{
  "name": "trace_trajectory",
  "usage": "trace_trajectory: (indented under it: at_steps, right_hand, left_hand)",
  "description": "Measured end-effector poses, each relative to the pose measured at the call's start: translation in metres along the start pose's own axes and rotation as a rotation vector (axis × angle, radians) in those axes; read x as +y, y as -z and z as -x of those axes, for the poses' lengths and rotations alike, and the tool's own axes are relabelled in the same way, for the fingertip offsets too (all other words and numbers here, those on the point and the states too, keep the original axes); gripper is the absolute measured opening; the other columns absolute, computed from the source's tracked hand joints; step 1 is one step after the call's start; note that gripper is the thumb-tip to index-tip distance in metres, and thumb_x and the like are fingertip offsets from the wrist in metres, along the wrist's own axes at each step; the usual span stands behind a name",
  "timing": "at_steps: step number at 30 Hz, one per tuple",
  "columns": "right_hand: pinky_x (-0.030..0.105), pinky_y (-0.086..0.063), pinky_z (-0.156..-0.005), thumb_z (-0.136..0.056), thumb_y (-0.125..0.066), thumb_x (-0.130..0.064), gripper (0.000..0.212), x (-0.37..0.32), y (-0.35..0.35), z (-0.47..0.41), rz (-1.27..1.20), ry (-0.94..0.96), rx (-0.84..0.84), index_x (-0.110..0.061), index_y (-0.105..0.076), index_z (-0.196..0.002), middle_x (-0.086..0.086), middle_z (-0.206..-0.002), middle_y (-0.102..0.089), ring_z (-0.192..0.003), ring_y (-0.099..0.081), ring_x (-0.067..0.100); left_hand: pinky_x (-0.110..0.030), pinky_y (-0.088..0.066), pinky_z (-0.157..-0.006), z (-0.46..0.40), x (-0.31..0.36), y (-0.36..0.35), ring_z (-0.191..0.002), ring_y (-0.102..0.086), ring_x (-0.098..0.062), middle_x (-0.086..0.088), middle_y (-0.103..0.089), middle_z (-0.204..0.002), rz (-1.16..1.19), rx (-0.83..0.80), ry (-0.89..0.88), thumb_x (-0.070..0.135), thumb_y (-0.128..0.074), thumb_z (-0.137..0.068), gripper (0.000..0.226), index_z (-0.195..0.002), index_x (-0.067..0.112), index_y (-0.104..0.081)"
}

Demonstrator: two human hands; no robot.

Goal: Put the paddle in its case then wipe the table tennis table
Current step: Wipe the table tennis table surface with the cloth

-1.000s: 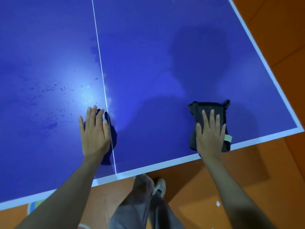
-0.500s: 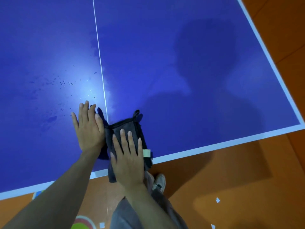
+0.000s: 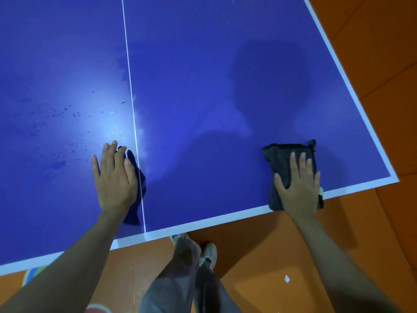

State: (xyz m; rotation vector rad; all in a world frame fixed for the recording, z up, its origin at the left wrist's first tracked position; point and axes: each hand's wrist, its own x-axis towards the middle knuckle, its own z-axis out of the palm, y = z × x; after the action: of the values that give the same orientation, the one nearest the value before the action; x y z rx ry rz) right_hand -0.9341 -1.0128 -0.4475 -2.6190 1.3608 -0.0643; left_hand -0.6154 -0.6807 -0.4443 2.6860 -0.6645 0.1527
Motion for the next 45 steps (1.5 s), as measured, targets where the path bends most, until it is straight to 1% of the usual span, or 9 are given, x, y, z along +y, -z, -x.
trace_trajectory:
  at_steps: [3, 8, 13, 17, 22, 26, 32, 39, 45]
  right_hand:
    - [0.059, -0.004, -0.129, -0.100, -0.028, -0.059, 0.076, -0.016, -0.007, 0.001, 0.000, -0.106, -0.013, -0.029, -0.007, -0.168, 0.004, -0.176, -0.006, -0.162, -0.005, 0.027]
    - [0.063, -0.007, -0.127, -0.105, -0.025, -0.050, 0.067, -0.069, -0.024, 0.024, -0.010, -0.092, 0.009, -0.032, -0.008, -0.167, 0.002, -0.176, -0.004, -0.162, -0.003, 0.029]
    - [0.063, -0.010, -0.127, -0.108, -0.024, -0.051, 0.065, -0.164, -0.042, 0.076, 0.012, 0.147, -0.011, -0.031, -0.008, -0.168, 0.002, -0.176, -0.002, -0.162, -0.002, 0.029]
    - [0.064, -0.012, -0.127, -0.110, -0.023, -0.052, 0.063, -0.244, -0.056, 0.137, 0.018, 0.329, -0.055, -0.031, -0.007, -0.168, 0.004, -0.176, -0.002, -0.161, -0.001, 0.033]
    - [0.063, -0.025, -0.123, -0.109, -0.022, -0.051, 0.065, -0.279, -0.061, 0.166, 0.044, 0.432, -0.100, -0.030, -0.005, -0.168, 0.006, -0.175, -0.005, -0.161, -0.010, 0.034]
    - [0.059, -0.032, -0.120, -0.107, -0.029, -0.055, 0.065, -0.277, -0.060, 0.135, 0.049, 0.488, -0.089, -0.035, -0.012, -0.167, 0.003, -0.175, -0.014, -0.158, -0.024, 0.032]
    - [0.060, -0.014, -0.127, -0.104, -0.040, -0.056, 0.064, -0.306, -0.066, 0.050, -0.031, 0.556, -0.028, -0.038, -0.025, -0.164, 0.000, -0.174, -0.015, -0.161, -0.009, 0.029]
    - [0.057, -0.010, -0.128, -0.106, -0.038, -0.053, 0.060, -0.349, -0.072, -0.048, -0.040, 0.526, 0.016, -0.040, -0.028, -0.163, -0.001, -0.174, -0.017, -0.162, -0.009, 0.026]
    - [0.057, -0.013, -0.127, -0.105, -0.037, -0.050, 0.057, -0.399, -0.077, -0.150, -0.040, 0.487, 0.087, -0.040, -0.035, -0.161, -0.001, -0.172, -0.025, -0.160, -0.017, 0.027]
  left_hand:
    - [-0.052, -0.006, -0.128, -0.001, 0.002, -0.001, -0.157, -0.019, -0.021, -0.006, -0.037, -0.162, -0.030, -0.003, -0.034, 0.029, -0.022, -0.108, 0.046, -0.143, 0.012, -0.047]
    - [-0.053, -0.007, -0.128, -0.001, 0.003, -0.003, -0.157, -0.019, -0.022, -0.005, -0.036, -0.163, -0.068, -0.013, -0.043, 0.032, -0.021, -0.109, 0.046, -0.143, 0.014, -0.047]
    - [-0.052, -0.009, -0.128, -0.001, -0.001, -0.001, -0.158, -0.016, -0.018, -0.003, -0.036, -0.163, -0.022, -0.035, -0.032, 0.031, -0.019, -0.109, 0.048, -0.145, 0.015, -0.047]
    - [-0.050, -0.009, -0.128, -0.002, -0.002, 0.003, -0.157, -0.019, -0.016, -0.003, -0.039, -0.162, 0.120, -0.054, -0.054, 0.029, -0.019, -0.109, 0.048, -0.144, 0.012, -0.047]
    - [-0.050, -0.013, -0.128, -0.006, -0.005, 0.010, -0.155, -0.025, -0.018, -0.003, -0.043, -0.158, 0.222, -0.016, -0.052, 0.023, -0.027, -0.107, 0.044, -0.142, 0.011, -0.051]
    - [-0.048, -0.015, -0.127, -0.034, -0.007, 0.006, -0.154, -0.028, -0.021, -0.003, -0.048, -0.155, 0.058, 0.042, -0.009, 0.023, -0.028, -0.106, 0.043, -0.141, 0.014, -0.051]
    - [-0.050, -0.015, -0.127, -0.079, -0.017, -0.012, -0.156, -0.022, -0.022, -0.005, -0.037, -0.162, -0.013, -0.005, 0.046, 0.026, -0.023, -0.109, 0.044, -0.145, 0.016, -0.045]
    - [-0.051, -0.013, -0.128, -0.081, -0.016, -0.013, -0.157, -0.018, -0.020, -0.004, -0.033, -0.165, -0.019, -0.050, 0.073, 0.029, -0.022, -0.109, 0.047, -0.149, 0.016, -0.044]
    - [-0.058, -0.020, -0.124, -0.084, -0.016, -0.014, -0.155, -0.026, -0.026, -0.007, -0.034, -0.165, -0.088, -0.084, 0.035, 0.027, -0.027, -0.107, 0.051, -0.152, 0.016, -0.047]
